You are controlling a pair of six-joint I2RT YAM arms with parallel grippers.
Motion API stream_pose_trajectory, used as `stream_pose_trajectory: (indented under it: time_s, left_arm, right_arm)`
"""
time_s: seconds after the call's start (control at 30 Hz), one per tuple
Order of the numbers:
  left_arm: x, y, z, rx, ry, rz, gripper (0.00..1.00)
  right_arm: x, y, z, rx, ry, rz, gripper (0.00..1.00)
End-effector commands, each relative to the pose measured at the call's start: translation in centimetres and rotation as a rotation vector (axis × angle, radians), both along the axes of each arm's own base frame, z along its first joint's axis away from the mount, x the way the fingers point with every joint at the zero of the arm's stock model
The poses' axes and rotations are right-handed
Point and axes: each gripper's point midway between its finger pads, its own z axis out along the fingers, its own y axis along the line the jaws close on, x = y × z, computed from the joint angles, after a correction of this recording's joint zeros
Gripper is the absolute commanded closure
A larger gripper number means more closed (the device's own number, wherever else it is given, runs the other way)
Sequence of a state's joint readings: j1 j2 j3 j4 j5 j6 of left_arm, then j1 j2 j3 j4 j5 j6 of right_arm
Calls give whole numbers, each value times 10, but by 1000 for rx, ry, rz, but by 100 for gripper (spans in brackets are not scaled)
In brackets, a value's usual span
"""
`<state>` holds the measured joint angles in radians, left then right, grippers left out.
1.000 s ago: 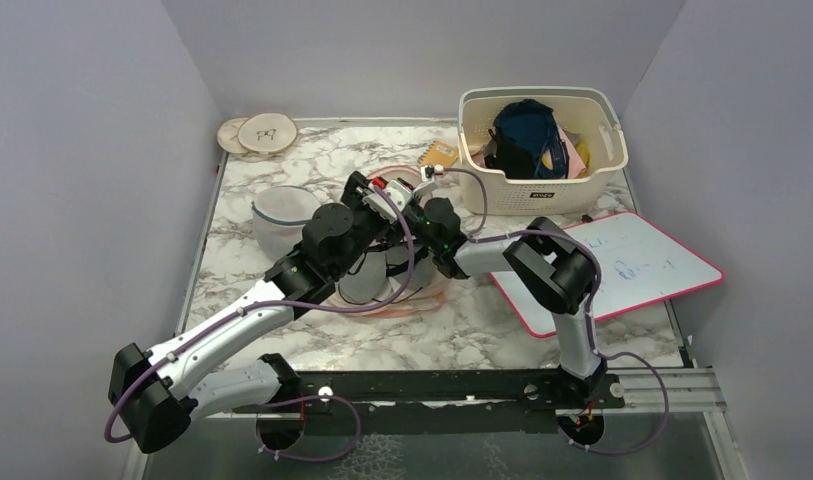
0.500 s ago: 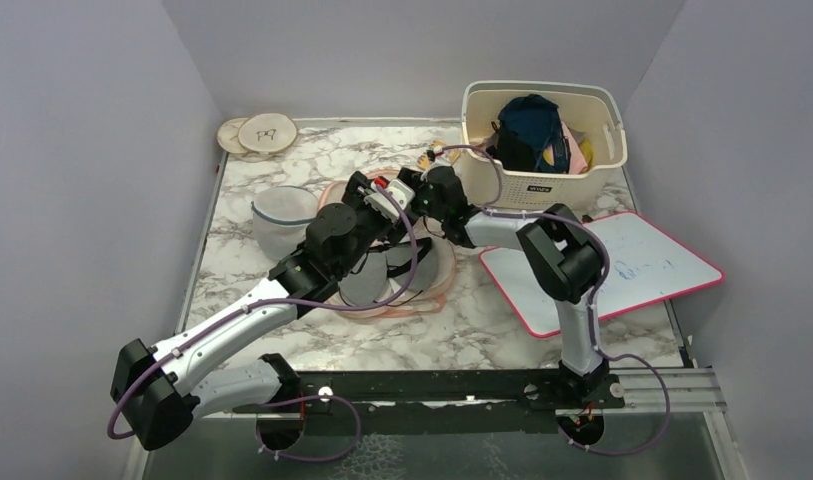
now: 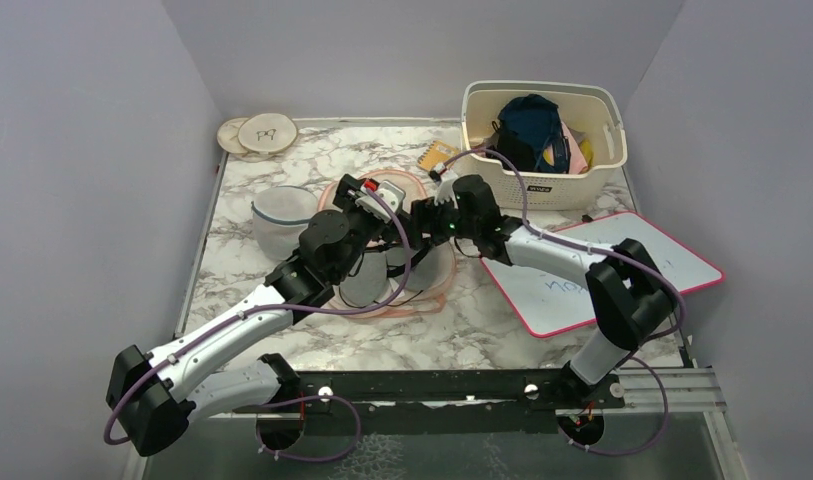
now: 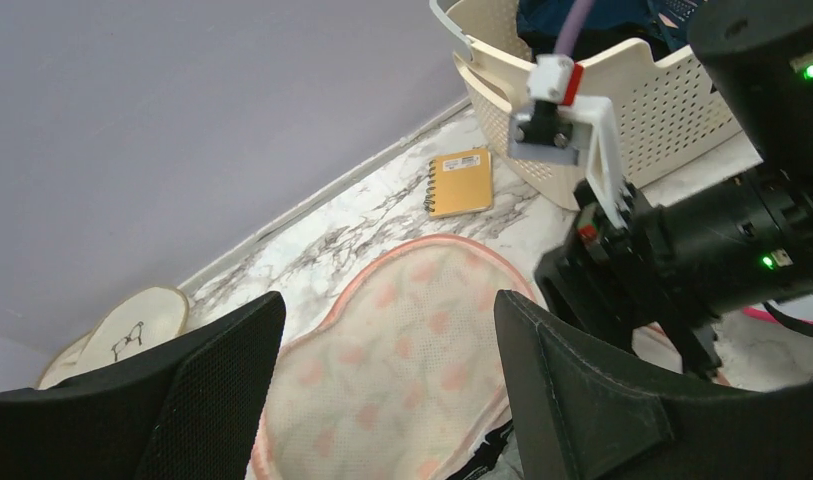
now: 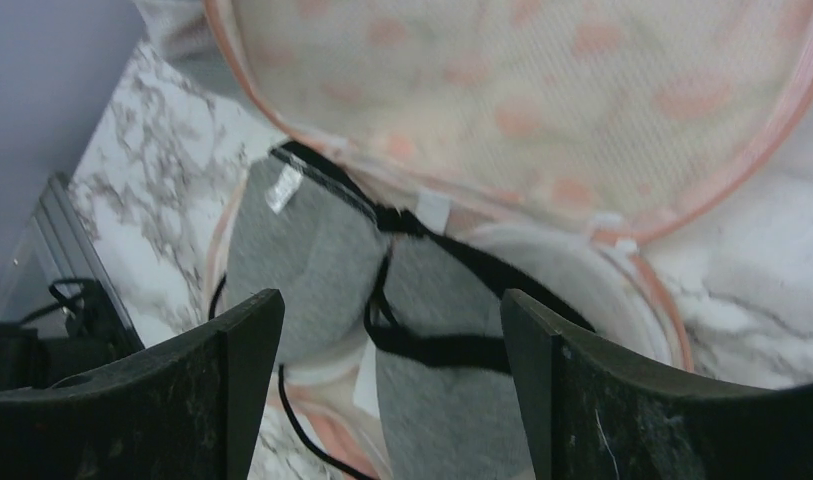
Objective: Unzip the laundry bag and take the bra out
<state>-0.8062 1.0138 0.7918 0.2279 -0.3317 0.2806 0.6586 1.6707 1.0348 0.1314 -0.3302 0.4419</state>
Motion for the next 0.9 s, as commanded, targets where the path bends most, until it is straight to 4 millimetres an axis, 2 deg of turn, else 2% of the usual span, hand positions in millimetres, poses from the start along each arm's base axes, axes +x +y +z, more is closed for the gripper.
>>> stream_pose_trajectory:
  time_s: [0.0,0.2,0.37,0.53,0.67,0.87]
  left_arm:
    - [4,4,4,-18,-15,33,30]
    - [5,2,1,-29,-4,35,30]
    - [5,4,1,-26,-6,44,30]
    - [5,6,2,-24,-10,54,30]
    - [6,7,2,-22,-11,56,30]
    - [7,7,1,-15,-10,58,30]
  right_arm:
    - [-26,-23,-33,-114,70,23,21]
    - [-18,-37,-63,-236,151,-50,17]
    - [-15,-49,-83,-269,209,-93,11]
    - [-9,-61,-106,-339,256,-133,10]
    - [-4,-77,-113,-385,270,-193,9]
    - [0,-101,-108,-413,263,-255,9]
